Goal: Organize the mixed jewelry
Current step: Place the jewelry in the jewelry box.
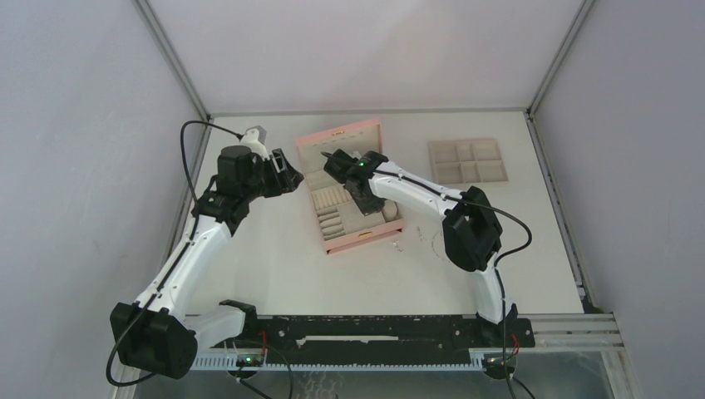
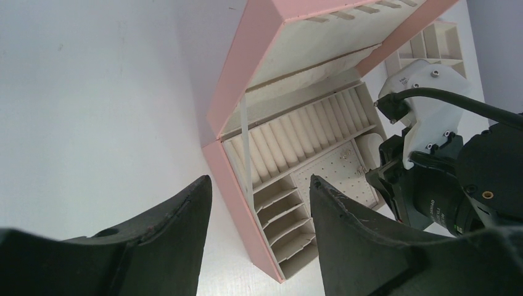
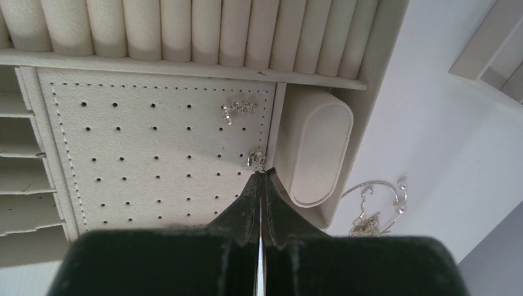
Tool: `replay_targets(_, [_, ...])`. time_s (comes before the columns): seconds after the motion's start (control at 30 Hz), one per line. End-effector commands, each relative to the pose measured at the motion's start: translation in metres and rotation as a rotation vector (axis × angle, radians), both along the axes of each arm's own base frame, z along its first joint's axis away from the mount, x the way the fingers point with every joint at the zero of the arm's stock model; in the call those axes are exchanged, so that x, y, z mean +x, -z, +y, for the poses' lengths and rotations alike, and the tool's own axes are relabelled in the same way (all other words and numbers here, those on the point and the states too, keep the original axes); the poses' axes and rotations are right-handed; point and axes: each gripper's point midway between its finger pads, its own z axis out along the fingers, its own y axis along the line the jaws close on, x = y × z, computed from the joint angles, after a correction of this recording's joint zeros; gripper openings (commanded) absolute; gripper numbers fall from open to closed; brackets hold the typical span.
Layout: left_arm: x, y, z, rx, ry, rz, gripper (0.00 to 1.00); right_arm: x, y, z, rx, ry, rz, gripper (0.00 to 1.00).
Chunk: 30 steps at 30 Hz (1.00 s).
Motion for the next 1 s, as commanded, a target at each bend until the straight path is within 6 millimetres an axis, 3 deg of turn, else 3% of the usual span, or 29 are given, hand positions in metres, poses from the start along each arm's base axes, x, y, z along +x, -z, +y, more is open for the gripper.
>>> replay_targets(0.0, [0.0051, -0.0313, 0.0001, -0.014, 0.003, -0.087, 0.64, 0.0065, -0.0088, 0.0058, -0.013, -0.027, -0.036, 0.0])
replay_targets(0.6, [0.0098, -0.031, -0.0019, -0.014, 0.009, -0.081, 0.64, 0.0034, -0.0142, 0.0032, -0.022, -0.045, -0.038, 0.0])
replay_targets(0.97, [0.0114, -0.0291, -0.0022, -0.011, 0.01, -0.075, 0.65, -0.0004, -0.0078, 0.0033, -0.036, -0.065, -0.011, 0.0])
